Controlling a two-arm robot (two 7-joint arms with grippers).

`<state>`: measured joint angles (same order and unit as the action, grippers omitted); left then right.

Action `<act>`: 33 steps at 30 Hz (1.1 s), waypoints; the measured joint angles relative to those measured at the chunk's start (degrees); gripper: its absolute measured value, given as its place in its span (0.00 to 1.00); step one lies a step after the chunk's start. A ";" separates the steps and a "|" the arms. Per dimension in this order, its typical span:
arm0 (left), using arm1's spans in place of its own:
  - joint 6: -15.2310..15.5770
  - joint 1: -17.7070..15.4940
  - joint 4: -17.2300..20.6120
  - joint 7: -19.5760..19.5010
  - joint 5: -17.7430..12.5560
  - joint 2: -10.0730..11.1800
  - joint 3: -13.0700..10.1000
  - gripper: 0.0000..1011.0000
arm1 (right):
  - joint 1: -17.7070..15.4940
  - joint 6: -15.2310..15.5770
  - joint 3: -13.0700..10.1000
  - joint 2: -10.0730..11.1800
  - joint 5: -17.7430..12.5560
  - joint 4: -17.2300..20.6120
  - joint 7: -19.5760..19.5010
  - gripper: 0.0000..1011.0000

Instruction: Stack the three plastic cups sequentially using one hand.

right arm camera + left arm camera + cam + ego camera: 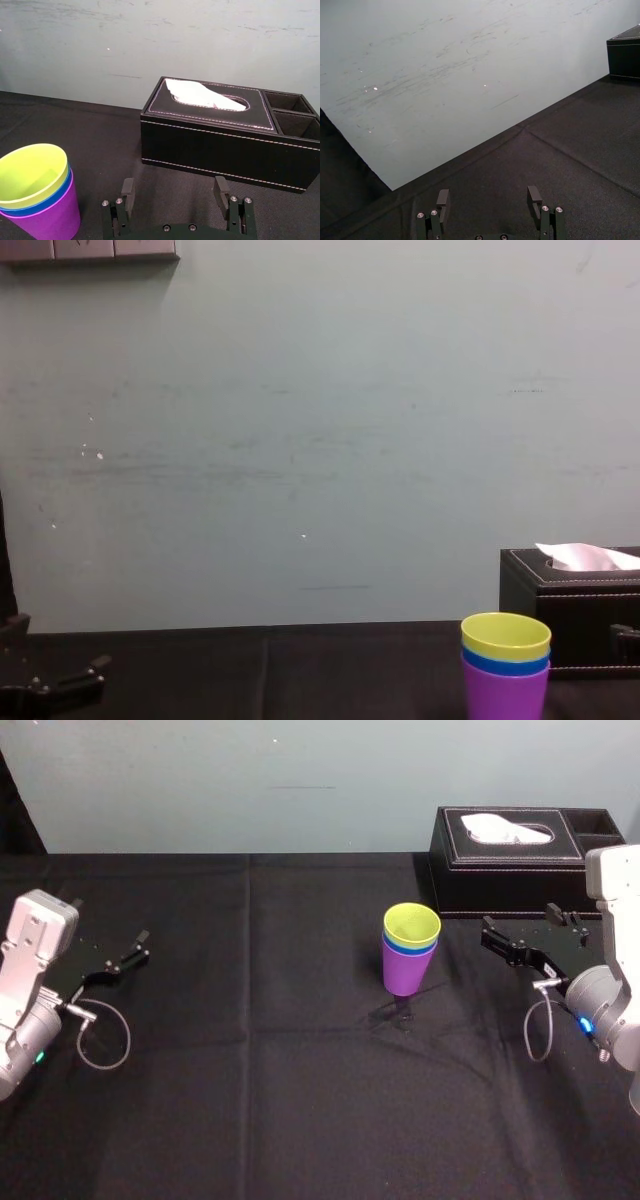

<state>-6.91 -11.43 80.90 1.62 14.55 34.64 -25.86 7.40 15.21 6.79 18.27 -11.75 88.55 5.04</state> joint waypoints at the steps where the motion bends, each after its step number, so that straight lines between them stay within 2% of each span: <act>1: 0.00 0.00 0.00 0.00 0.00 0.00 0.00 1.00 | 0.00 0.00 0.00 0.00 0.00 0.00 0.00 0.99; 33: 0.00 0.00 0.00 0.00 -0.01 0.00 0.00 1.00 | 0.00 0.00 0.00 0.00 0.00 0.00 0.00 0.99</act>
<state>-6.90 -11.44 80.90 1.62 14.54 34.65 -25.86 7.40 15.21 6.79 18.27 -11.75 88.55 5.05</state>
